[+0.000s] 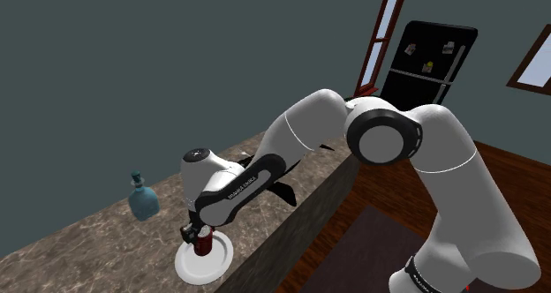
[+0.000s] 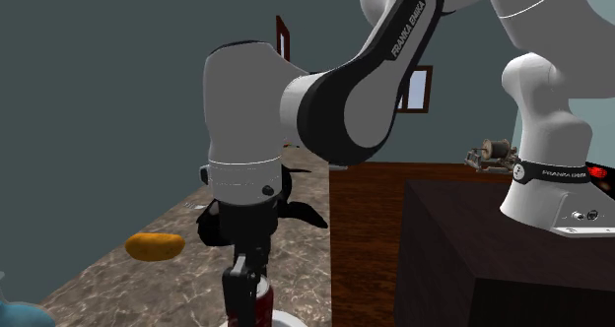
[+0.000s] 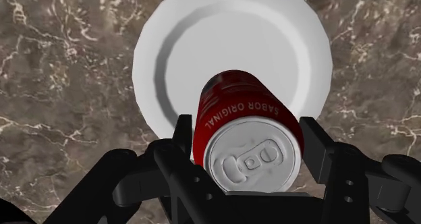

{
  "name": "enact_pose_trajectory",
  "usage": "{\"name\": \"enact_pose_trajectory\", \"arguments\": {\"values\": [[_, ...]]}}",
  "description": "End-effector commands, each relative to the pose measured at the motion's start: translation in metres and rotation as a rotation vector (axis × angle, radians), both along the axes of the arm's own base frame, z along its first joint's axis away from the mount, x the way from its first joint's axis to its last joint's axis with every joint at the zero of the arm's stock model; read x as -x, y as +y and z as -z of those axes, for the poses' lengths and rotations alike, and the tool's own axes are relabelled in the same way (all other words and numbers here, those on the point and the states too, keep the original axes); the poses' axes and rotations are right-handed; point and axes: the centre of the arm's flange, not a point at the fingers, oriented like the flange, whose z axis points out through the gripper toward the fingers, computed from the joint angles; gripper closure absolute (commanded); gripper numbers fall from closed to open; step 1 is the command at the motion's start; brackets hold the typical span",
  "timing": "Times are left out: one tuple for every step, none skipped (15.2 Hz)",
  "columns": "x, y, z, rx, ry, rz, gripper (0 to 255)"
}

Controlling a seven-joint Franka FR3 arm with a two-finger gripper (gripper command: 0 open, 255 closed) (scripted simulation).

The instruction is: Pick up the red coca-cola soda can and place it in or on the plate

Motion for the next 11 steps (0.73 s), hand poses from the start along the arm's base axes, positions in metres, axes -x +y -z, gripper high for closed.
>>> {"name": "enact_pose_trajectory", "arguments": {"values": [[0.0003, 0.0009, 0.0108, 0.000, -0.001, 0.000, 255], [0.0003, 0.0009, 0.0160, 0.000, -0.001, 0.000, 255], [0.0003, 0.0009, 0.0207, 0.000, -0.001, 0.000, 255], [0.0003, 0.0009, 0.0207, 0.000, -0.001, 0.000, 255], [0.0003, 0.0009, 0.0207, 0.000, -0.001, 0.000, 255], [0.0003, 0.0009, 0.0207, 0.000, -0.001, 0.000, 255], [0.0003, 0.0009, 0.0207, 0.000, -0.001, 0.000, 255], [0.0003, 0.0009, 0.0207, 0.000, -0.001, 0.000, 255], [0.0003, 0.0009, 0.0207, 0.000, -0.001, 0.000, 255], [0.0003, 0.0009, 0.0207, 0.000, -0.001, 0.000, 255], [0.0004, 0.0009, 0.0207, 0.000, -0.001, 0.000, 0]]}}
